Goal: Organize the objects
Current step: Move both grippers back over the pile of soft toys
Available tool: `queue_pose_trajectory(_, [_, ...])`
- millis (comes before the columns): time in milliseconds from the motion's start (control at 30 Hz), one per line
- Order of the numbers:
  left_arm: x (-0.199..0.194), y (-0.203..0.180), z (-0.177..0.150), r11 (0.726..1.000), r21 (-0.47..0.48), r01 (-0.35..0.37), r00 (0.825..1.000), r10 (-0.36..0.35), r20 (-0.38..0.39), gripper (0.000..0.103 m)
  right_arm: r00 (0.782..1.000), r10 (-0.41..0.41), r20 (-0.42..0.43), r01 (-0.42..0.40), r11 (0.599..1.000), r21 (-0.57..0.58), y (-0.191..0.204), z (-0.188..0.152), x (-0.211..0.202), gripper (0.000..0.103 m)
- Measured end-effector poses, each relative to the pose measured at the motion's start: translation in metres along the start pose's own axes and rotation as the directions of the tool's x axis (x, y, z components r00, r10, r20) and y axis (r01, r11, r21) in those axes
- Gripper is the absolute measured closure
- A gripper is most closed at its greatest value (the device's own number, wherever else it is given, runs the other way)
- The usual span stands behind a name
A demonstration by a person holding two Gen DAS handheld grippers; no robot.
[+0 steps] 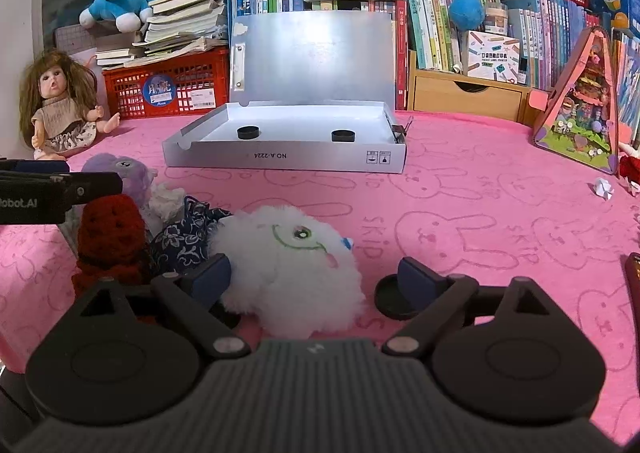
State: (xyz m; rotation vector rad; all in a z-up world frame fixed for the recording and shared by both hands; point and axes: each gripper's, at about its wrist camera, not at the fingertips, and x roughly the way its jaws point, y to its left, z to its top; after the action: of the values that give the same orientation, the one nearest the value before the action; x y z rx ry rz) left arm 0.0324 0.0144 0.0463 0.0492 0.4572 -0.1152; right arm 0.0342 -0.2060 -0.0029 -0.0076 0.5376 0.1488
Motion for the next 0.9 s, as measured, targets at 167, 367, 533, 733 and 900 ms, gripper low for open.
queue_pose_trajectory(167, [0.000,-0.003,-0.006,1.000,0.018,-0.015,1.000,0.014,0.007,0.015,1.000,-0.002,0.006,0.002,1.000,0.007,0.001,-0.001,0.000,0.007])
queue_pose_trajectory(367, [-0.002,0.001,-0.003,1.000,-0.001,-0.009,1.000,0.009,0.023,0.015,1.000,-0.016,0.023,0.016,1.000,0.001,0.000,0.000,-0.007,0.007])
queue_pose_trajectory(533, [-0.007,0.003,0.001,1.000,-0.020,-0.022,1.000,0.022,0.022,0.015,0.999,0.000,0.048,0.000,1.000,0.001,-0.002,0.001,-0.016,0.007])
queue_pose_trajectory(733, [-0.038,-0.001,0.001,0.996,-0.035,0.083,0.995,-0.081,0.061,0.015,0.999,-0.013,0.042,0.013,1.000,-0.008,-0.004,0.000,-0.013,0.007])
queue_pose_trajectory(900, [-0.045,-0.019,-0.015,0.987,0.031,0.161,0.987,-0.161,0.000,0.016,1.000,0.020,0.023,-0.019,1.000,-0.017,-0.006,-0.004,-0.011,0.007])
